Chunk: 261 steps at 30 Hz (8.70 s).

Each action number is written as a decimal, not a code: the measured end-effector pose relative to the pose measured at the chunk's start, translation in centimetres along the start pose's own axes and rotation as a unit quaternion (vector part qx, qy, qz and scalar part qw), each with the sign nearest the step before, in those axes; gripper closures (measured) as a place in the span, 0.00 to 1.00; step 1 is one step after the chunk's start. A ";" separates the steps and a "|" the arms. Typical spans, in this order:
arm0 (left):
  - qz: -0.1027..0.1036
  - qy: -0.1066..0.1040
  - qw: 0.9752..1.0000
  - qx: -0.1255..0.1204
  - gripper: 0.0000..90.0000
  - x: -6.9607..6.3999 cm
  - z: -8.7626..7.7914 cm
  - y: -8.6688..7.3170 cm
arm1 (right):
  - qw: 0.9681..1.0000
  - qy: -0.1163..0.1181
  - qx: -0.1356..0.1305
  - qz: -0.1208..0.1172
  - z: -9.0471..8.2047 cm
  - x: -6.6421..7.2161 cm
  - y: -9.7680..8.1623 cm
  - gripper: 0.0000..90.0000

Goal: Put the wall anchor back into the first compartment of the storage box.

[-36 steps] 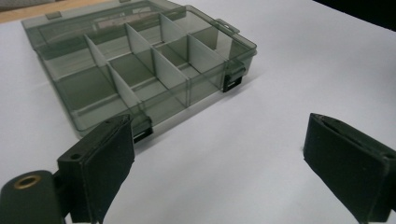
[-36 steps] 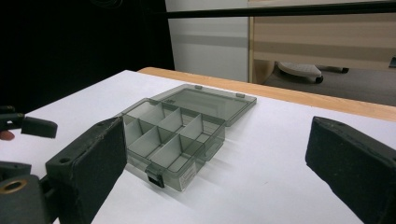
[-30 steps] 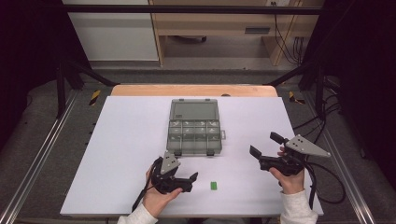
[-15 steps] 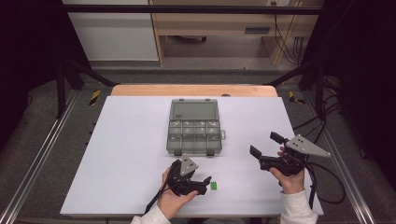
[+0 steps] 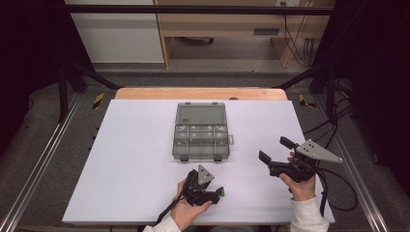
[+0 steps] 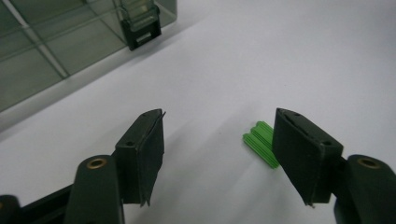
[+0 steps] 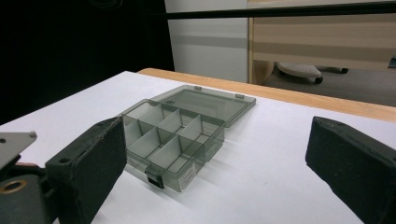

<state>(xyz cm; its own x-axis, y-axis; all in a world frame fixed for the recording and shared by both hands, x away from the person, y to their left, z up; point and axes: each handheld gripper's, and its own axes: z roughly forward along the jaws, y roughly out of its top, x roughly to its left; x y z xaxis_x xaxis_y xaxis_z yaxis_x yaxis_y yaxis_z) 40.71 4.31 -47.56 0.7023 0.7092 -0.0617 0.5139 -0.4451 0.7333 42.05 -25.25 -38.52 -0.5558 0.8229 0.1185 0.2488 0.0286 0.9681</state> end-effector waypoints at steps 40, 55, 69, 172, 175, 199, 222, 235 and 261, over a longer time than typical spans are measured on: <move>0.015 0.011 0.999 0.049 0.87 -0.9 0.0 0.2 | 1.000 0.001 0.002 -0.005 0.1 0.1 0.0 0.06; 0.014 -0.011 0.999 0.040 0.93 0.2 -0.7 0.3 | 1.000 0.000 -0.001 -0.003 -0.1 0.0 0.0 0.06; 0.007 -0.009 1.000 -0.009 0.93 2.0 -4.0 1.6 | 1.000 0.000 0.001 -0.003 -0.1 0.0 0.0 0.06; -0.033 0.086 0.996 -0.003 0.86 18.7 1.1 7.0 | 1.000 -0.006 0.012 -0.003 0.3 -0.3 -0.3 0.05; -0.043 0.082 0.996 -0.017 0.82 18.7 0.2 7.3 | 1.000 -0.006 0.011 -0.005 0.1 -0.3 -0.2 0.05; -0.010 0.029 0.992 -0.121 0.14 11.2 -7.5 6.1 | 1.000 -0.008 0.008 -0.001 0.0 -0.3 -0.2 0.05; 0.017 -0.004 0.996 -0.087 0.10 3.8 -5.4 2.5 | 1.000 -0.008 0.007 -0.003 0.0 -0.3 -0.1 0.05; 0.027 -0.017 0.999 -0.034 0.12 1.4 -2.2 1.1 | 1.000 -0.007 0.005 -0.002 -0.1 -0.3 -0.1 0.05; 0.031 -0.006 0.999 0.009 0.38 -0.4 0.9 0.4 | 1.000 -0.006 0.008 -0.004 0.1 -0.3 -0.2 0.05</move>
<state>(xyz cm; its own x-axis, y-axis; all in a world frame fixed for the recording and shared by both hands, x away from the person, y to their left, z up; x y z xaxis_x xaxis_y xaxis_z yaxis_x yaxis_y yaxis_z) 41.06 3.33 -47.88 0.7395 0.6727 -0.0250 0.4774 -0.4979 0.7240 42.20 -25.43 -38.74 -0.5475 0.8298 0.1082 0.2573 0.0440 0.9653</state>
